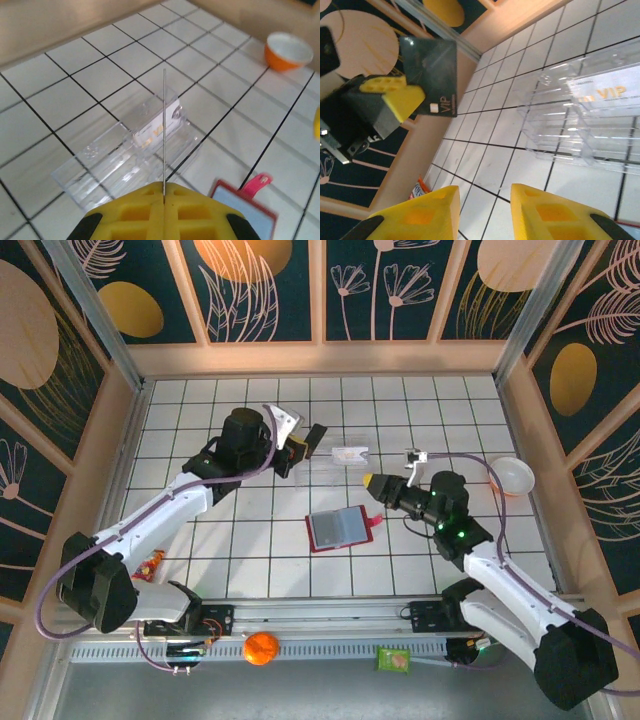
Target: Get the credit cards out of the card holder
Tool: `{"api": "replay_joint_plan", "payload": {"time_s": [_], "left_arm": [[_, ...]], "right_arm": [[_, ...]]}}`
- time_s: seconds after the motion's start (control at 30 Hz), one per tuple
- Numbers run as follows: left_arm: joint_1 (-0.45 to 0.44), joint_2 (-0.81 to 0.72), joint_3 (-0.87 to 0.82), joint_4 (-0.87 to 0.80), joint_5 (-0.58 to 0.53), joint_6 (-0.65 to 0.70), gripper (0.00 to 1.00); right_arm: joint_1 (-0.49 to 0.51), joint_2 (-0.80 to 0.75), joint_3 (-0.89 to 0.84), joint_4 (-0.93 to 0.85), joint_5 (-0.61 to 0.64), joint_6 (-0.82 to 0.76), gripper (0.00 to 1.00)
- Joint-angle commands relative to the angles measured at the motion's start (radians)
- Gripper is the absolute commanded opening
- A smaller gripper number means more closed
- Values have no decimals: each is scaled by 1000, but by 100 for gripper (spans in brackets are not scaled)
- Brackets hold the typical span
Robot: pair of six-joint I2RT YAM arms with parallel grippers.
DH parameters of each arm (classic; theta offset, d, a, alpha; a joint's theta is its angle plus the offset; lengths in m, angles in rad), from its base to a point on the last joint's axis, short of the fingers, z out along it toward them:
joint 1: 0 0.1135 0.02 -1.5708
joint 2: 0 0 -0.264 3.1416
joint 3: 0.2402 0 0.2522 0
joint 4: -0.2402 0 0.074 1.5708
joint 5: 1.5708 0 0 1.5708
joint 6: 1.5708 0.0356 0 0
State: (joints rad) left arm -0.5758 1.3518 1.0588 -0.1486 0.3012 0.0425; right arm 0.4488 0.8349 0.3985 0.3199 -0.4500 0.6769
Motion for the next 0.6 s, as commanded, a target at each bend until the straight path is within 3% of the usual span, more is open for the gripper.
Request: {"api": "replay_joint_plan", "payload": {"time_s": [0.0, 0.2, 0.57], "left_arm": [[-1, -6, 39, -72, 5, 312, 0], [-1, 128, 190, -264, 18, 510, 0], [-13, 304, 271, -352, -91, 655, 0]], "right_arm": [[-38, -29, -3, -24, -25, -25, 32], [-92, -51, 11, -71, -38, -39, 32], [-145, -29, 38, -127, -38, -49, 32]]}}
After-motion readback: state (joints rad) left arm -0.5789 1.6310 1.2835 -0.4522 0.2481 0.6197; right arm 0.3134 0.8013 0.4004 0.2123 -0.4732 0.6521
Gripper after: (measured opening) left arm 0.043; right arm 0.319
